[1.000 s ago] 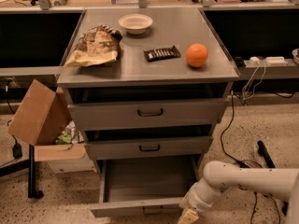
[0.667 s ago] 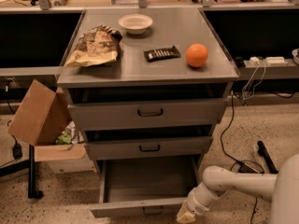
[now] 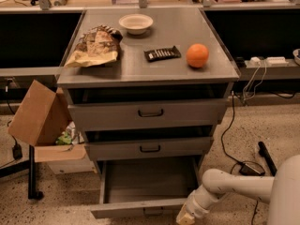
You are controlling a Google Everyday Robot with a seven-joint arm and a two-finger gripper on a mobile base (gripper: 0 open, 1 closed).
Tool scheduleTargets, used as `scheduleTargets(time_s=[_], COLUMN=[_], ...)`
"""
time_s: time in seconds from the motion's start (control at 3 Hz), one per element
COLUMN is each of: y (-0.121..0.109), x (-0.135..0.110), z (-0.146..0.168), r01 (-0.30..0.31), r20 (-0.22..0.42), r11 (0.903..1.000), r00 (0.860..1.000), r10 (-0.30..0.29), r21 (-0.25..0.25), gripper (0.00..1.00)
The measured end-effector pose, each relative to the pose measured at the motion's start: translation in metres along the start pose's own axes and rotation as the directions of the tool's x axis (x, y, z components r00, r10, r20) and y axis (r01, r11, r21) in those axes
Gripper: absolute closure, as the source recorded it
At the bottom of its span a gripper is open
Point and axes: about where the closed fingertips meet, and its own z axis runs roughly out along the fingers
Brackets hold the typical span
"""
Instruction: Close bottom drawer
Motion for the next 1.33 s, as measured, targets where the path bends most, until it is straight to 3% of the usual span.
scheduleTargets(time_s=[0.33,0.67,1.0,1.33], y=[-0.014,-0.049,-0.075,-0.103], x=[0.015,0.053,0.081,0.083], z=[0.014,0.054,0.081,0.09], r01=[-0.051,-0.187,-0.286,-0.304], r20=[0.009,0.029,0.051,0.081], r11=[0.9986,0.9799,0.9532,0.9421], r00=[0.999,0.982,0.958,0.952], r10=[0.05,0.185,0.282,0.295], r21=[0.017,0.07,0.099,0.14], gripper=[1.0,1.0,1.0,1.0])
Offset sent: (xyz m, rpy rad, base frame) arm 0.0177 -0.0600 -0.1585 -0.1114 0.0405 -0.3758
